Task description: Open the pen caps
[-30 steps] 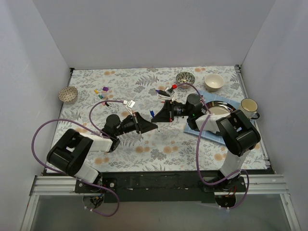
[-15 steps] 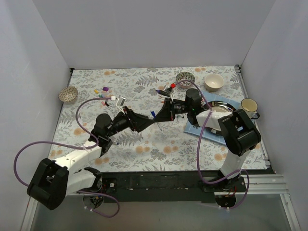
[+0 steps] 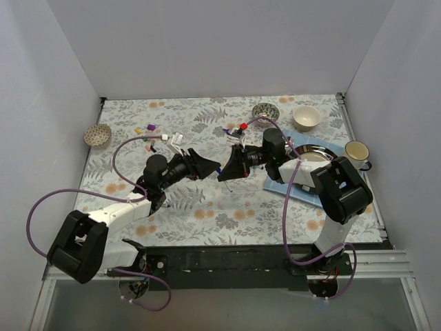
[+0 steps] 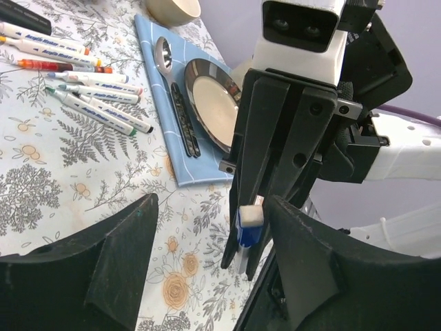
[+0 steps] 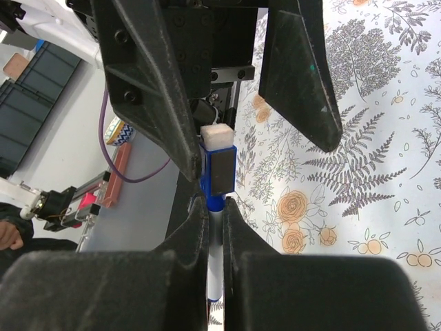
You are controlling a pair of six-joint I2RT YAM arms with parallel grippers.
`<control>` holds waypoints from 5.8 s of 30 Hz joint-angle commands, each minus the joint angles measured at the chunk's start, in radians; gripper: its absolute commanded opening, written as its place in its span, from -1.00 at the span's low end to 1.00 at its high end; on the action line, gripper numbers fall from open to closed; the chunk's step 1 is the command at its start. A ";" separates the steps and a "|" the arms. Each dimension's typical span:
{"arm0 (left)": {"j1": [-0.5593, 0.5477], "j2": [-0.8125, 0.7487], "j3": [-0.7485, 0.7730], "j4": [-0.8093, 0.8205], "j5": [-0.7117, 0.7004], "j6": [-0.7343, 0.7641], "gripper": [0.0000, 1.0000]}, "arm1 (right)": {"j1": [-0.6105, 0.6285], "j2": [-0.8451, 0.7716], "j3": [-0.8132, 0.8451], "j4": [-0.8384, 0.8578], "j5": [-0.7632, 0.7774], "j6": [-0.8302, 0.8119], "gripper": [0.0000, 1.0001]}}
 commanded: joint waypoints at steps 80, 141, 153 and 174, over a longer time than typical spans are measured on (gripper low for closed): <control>0.674 0.367 0.580 -0.927 -0.322 -0.094 0.77 | -0.100 0.159 0.509 -1.226 0.772 -1.045 -0.88; 0.622 0.236 0.295 -1.388 -0.600 -0.203 -0.80 | -0.081 -0.192 0.394 -1.205 0.481 -1.120 -0.28; 0.583 -0.001 0.189 -0.945 0.000 -0.016 -1.00 | -0.045 -0.163 0.315 -1.089 0.247 -1.087 -0.10; 0.122 -0.050 -0.070 0.113 0.035 -0.155 -1.00 | 0.061 -0.054 0.044 -0.237 0.119 -0.134 0.53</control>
